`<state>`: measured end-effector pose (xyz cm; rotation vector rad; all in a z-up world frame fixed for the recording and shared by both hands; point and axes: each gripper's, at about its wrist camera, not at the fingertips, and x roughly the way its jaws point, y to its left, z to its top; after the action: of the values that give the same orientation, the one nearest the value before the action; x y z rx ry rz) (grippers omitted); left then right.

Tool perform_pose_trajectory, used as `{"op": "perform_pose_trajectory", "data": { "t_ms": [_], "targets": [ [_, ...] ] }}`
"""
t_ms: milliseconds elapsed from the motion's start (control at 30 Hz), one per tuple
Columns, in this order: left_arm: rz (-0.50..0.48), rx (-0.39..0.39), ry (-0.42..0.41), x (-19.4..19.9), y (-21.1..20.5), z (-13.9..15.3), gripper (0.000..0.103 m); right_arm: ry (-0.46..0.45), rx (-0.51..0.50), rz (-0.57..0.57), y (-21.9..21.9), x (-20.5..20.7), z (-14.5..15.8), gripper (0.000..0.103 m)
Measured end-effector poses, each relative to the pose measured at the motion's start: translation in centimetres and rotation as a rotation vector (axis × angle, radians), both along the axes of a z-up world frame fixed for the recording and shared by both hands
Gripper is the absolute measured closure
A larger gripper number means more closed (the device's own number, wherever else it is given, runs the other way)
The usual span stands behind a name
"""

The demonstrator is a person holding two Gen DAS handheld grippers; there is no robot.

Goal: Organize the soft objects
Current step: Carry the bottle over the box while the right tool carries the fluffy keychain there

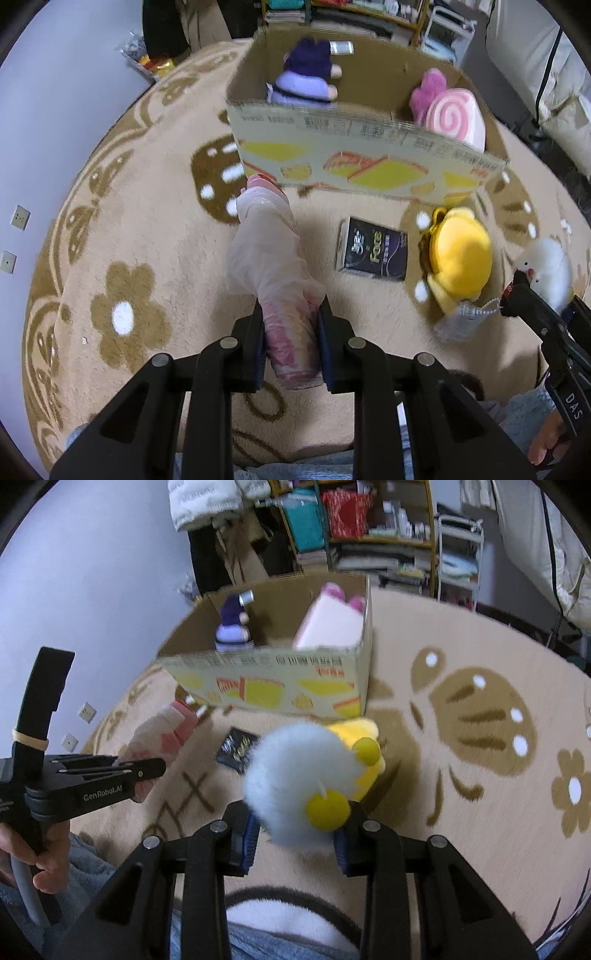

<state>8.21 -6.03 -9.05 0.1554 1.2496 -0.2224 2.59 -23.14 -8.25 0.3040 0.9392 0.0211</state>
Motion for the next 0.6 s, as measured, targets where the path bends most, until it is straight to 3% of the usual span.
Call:
{"op": "perform_pose_trajectory", "data": {
  "t_ms": [267, 600],
  "targets": [
    [-0.002, -0.081, -0.171, -0.1, 1.2, 3.6, 0.081, -0.141, -0.004, -0.013, -0.1, -0.6, 2.3, 0.068],
    [-0.049, -0.096, -0.427, -1.3, 0.3, 7.7, 0.081, -0.268, -0.008, -0.029, -0.5, 0.4, 4.6, 0.068]
  ]
}}
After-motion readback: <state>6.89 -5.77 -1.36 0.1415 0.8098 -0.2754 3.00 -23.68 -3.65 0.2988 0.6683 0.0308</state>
